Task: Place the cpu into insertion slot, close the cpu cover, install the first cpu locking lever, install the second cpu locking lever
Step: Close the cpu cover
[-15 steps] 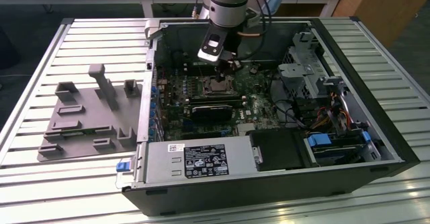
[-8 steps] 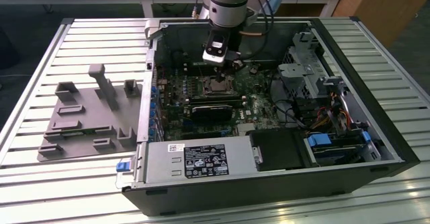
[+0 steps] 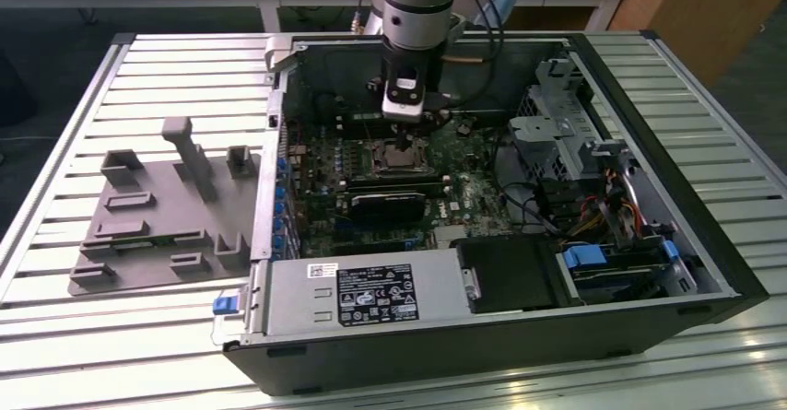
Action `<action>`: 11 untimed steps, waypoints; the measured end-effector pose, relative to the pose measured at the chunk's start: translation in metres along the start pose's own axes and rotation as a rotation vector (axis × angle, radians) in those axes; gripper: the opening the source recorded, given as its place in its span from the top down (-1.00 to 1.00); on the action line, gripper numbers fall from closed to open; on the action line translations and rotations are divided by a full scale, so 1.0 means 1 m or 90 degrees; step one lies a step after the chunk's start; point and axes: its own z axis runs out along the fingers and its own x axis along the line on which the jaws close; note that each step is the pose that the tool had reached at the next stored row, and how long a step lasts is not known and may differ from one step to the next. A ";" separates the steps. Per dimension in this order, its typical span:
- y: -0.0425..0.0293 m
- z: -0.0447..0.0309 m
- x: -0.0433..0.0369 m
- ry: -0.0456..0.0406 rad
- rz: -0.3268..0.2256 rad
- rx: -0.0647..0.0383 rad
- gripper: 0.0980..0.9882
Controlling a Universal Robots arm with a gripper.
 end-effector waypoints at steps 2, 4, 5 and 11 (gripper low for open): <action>0.0000 0.0001 0.0000 -0.0003 -0.023 0.000 0.99; 0.0000 0.0001 0.0000 -0.0006 -0.046 -0.001 0.99; 0.0000 0.0002 0.0000 -0.0007 -0.058 -0.001 0.99; 0.0000 0.0003 0.0000 -0.0015 -0.127 -0.002 0.99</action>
